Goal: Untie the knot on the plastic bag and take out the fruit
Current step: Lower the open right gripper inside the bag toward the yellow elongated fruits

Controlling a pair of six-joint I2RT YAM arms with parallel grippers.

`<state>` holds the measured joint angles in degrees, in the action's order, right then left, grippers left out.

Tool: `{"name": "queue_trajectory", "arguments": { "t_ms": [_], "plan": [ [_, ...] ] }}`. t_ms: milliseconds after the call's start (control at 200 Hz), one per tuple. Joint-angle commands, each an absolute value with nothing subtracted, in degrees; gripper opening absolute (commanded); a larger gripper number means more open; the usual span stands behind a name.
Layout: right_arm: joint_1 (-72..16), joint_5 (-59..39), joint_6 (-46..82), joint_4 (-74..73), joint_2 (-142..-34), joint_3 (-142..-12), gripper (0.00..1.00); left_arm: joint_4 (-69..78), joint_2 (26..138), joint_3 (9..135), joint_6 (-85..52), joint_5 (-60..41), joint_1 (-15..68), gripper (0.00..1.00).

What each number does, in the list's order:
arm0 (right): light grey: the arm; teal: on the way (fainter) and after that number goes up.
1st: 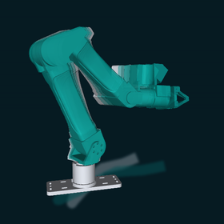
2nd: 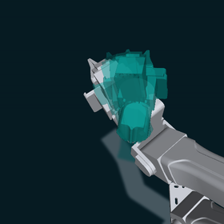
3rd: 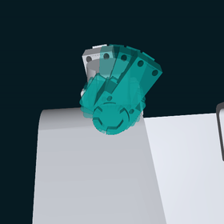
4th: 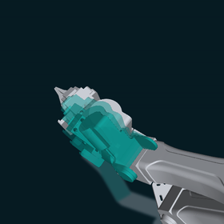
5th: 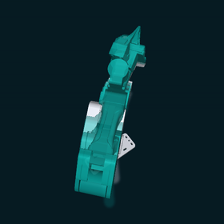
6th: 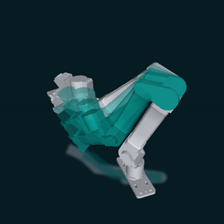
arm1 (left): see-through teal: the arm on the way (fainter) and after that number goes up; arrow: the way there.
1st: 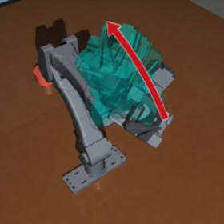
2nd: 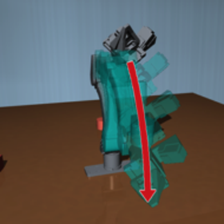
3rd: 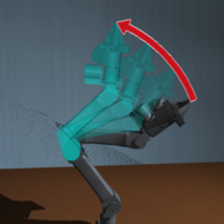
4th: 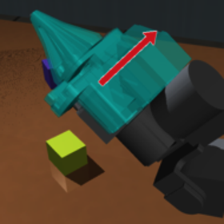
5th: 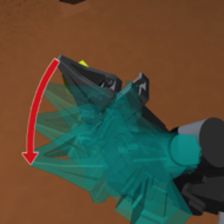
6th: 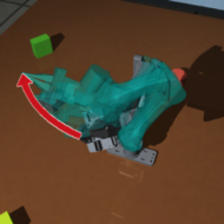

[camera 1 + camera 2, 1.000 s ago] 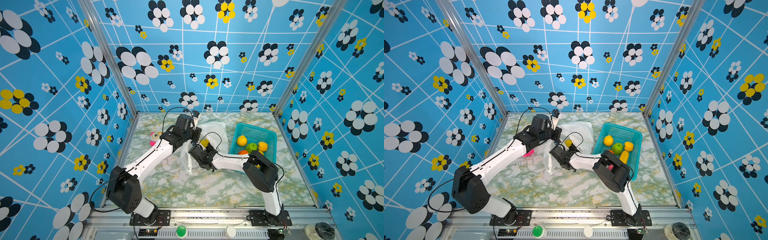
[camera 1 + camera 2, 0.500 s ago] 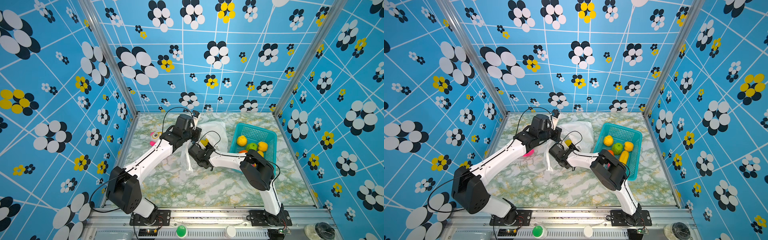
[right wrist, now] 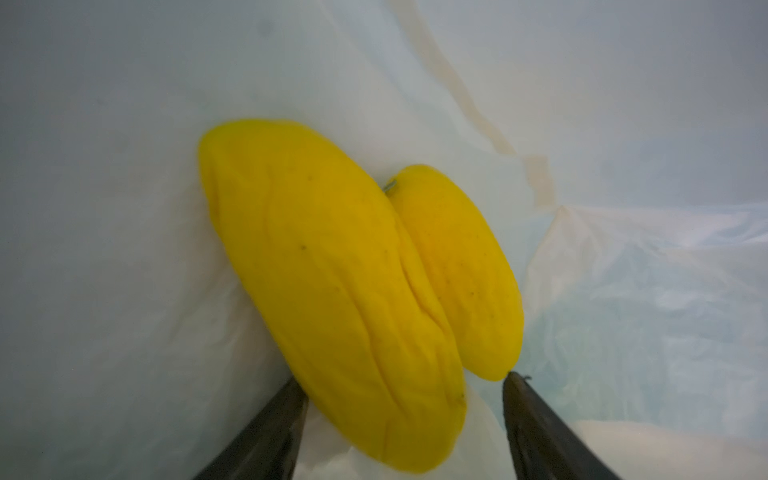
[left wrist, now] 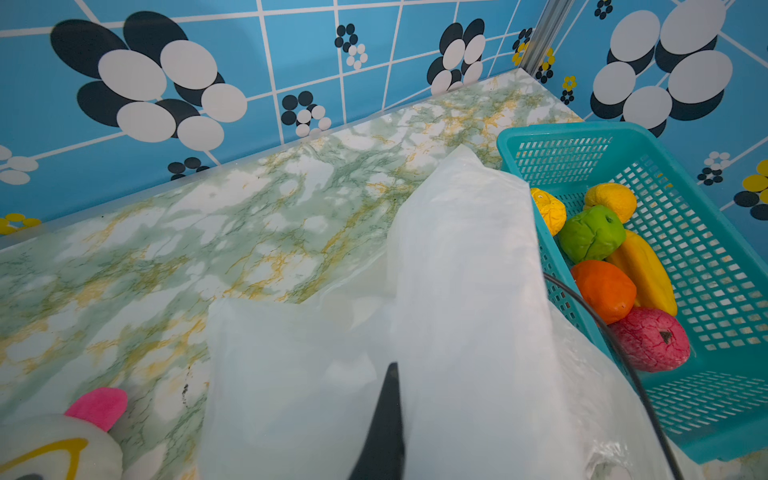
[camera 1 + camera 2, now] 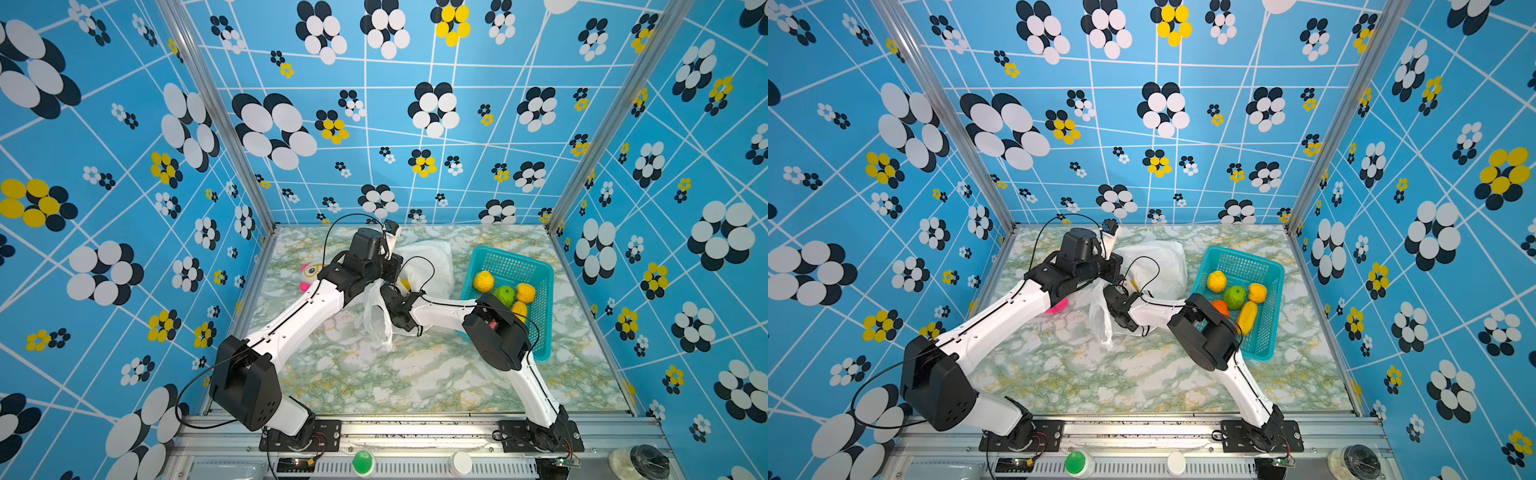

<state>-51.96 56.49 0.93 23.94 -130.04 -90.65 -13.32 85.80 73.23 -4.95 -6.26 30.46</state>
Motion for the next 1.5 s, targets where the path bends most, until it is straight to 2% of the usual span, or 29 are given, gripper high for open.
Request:
{"name": "queue_trajectory", "arguments": {
  "t_ms": [0, 175, 355, 745, 1019, 1124, 1209, 1499],
  "plan": [
    [-51.14, 55.42, 2.17, 27.26, -131.74, -93.07, 0.64, -12.90, 84.11, 72.69, -4.92, -7.04, 30.88, 0.00],
    [-51.08, 53.20, 2.24, 26.24, -131.08, -92.30, 0.44, -12.88, 84.30, 72.77, -4.83, -6.86, 31.01, 0.00],
    [-51.10, 51.35, 2.46, 23.51, -126.92, -87.60, 0.35, -12.91, 84.55, 73.00, -4.78, -6.88, 31.09, 0.00],
    [-51.50, 44.56, 1.33, 12.54, -112.27, -74.14, 0.18, -12.92, 84.55, 72.95, -4.75, -6.77, 31.07, 0.00],
    [-52.05, 34.09, -1.93, 3.35, -102.65, -63.48, 0.13, -13.36, 85.18, 73.55, -5.27, -5.79, 31.02, 0.00],
    [-52.05, 32.02, -2.55, 1.70, -100.51, -61.22, 0.13, -13.46, 85.41, 73.60, -5.56, -5.63, 30.93, 0.00],
    [-52.08, 32.65, -2.62, 1.91, -101.33, -61.61, 0.18, -13.45, 85.34, 73.70, -5.58, -5.86, 30.89, 0.00],
    [-51.76, 42.76, -3.82, 7.51, -114.19, -73.73, 0.57, -13.12, 84.73, 73.17, -5.45, -6.76, 31.03, 0.00]
  ]
}}
